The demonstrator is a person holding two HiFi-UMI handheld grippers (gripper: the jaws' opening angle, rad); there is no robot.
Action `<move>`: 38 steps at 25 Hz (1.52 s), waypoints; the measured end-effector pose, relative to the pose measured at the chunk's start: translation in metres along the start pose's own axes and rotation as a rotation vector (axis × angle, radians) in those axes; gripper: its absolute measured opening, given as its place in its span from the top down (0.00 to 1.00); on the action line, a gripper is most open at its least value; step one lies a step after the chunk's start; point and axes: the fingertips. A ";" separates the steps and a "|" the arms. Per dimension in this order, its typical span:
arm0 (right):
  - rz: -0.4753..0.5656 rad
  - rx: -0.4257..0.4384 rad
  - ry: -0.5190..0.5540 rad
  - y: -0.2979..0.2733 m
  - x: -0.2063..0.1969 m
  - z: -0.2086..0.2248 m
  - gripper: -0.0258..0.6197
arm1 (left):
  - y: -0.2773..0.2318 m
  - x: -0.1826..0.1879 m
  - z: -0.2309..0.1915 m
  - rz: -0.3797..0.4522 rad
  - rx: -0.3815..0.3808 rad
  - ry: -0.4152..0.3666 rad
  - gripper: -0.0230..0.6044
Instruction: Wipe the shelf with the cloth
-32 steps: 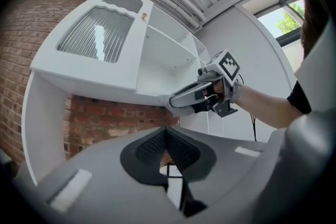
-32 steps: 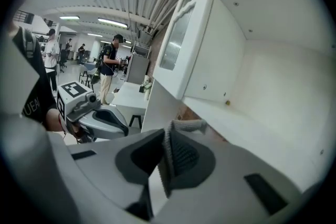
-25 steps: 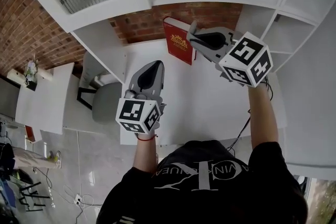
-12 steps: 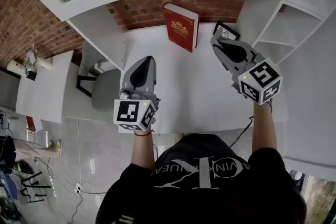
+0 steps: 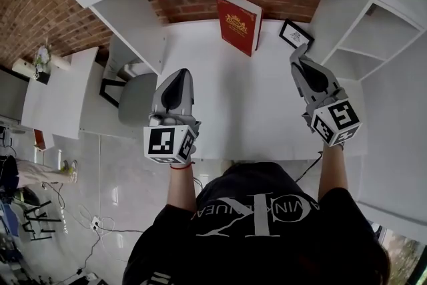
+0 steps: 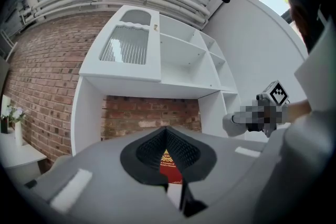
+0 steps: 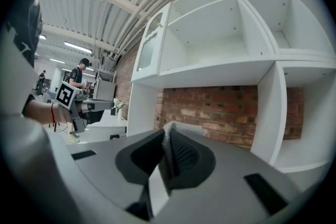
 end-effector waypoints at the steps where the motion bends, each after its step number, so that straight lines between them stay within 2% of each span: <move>1: 0.004 -0.012 0.006 0.002 -0.001 0.001 0.90 | 0.003 0.000 -0.001 0.004 0.010 -0.001 0.95; 10: 0.021 -0.105 0.005 0.015 -0.008 0.012 0.90 | 0.019 -0.005 -0.017 0.008 0.069 0.003 0.95; 16: 0.025 -0.138 0.010 0.023 -0.008 0.019 0.90 | 0.019 -0.005 -0.019 0.009 0.073 0.008 0.95; 38: 0.041 -0.146 -0.001 0.016 -0.001 0.012 0.90 | 0.014 -0.012 -0.028 -0.026 0.046 0.026 0.95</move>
Point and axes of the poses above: the fingertips, and each gripper's own axes: y backward along the fingers, z to its right, x out of its top, and after that the axes turned 11 degrees about y, right-handed
